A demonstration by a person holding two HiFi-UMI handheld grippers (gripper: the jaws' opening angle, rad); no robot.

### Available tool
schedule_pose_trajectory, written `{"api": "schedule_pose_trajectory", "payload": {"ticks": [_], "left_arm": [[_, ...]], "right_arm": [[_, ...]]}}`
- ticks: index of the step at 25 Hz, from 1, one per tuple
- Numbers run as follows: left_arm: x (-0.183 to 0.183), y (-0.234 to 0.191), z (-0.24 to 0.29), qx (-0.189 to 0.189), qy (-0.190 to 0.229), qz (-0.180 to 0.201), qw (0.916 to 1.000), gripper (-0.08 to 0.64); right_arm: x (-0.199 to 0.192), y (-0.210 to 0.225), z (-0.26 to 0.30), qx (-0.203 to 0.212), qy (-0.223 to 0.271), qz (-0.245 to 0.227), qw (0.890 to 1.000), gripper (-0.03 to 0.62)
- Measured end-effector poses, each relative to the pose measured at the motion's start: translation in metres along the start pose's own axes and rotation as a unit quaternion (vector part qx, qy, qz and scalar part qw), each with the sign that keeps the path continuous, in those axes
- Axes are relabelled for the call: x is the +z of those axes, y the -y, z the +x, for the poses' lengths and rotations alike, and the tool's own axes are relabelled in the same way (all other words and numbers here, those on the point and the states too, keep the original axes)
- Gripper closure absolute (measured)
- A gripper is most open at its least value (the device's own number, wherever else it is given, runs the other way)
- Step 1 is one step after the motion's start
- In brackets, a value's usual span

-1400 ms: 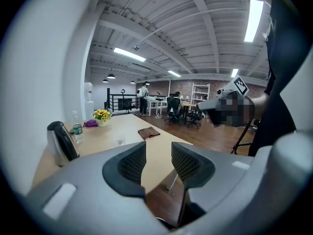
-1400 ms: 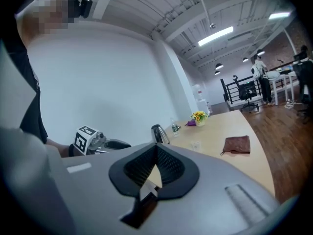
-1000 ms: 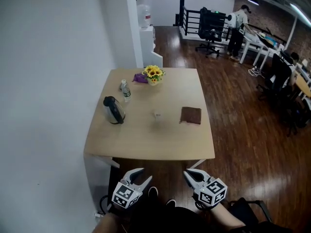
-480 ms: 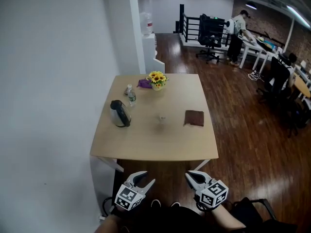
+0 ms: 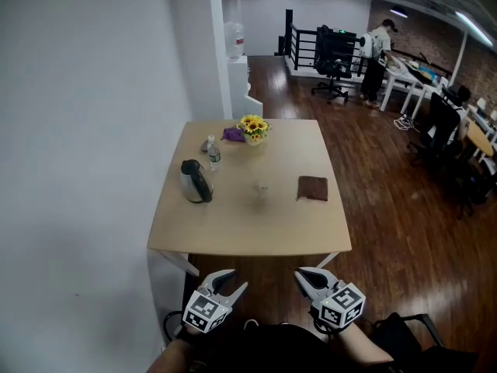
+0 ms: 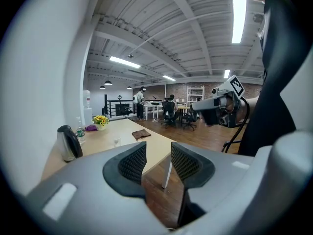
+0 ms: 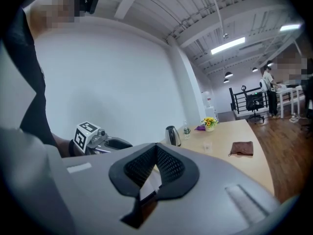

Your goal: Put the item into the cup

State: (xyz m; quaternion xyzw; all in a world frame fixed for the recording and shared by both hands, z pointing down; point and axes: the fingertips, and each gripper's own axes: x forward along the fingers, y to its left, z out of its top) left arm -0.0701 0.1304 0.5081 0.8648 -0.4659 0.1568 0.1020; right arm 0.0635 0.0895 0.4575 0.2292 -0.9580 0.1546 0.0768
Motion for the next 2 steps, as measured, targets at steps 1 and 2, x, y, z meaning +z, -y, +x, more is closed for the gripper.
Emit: {"api": "schedule_pose_trajectory", "payload": {"ticks": [1,2], "left_arm": [[0.0012,0.0003,-0.0021,0.0,0.001,0.0,1.0,0.407],[0.0024,0.0008,-0.0041,0.0,0.002,0.0,1.0,0.407]], "right_arm": [[0.0017,-0.003,-0.0002,0.002,-0.001,-0.005,1.0,0.584],[0.0034,-0.0059,-0.0006,0.003,-0.002,-0.009,1.0,0.584]]}}
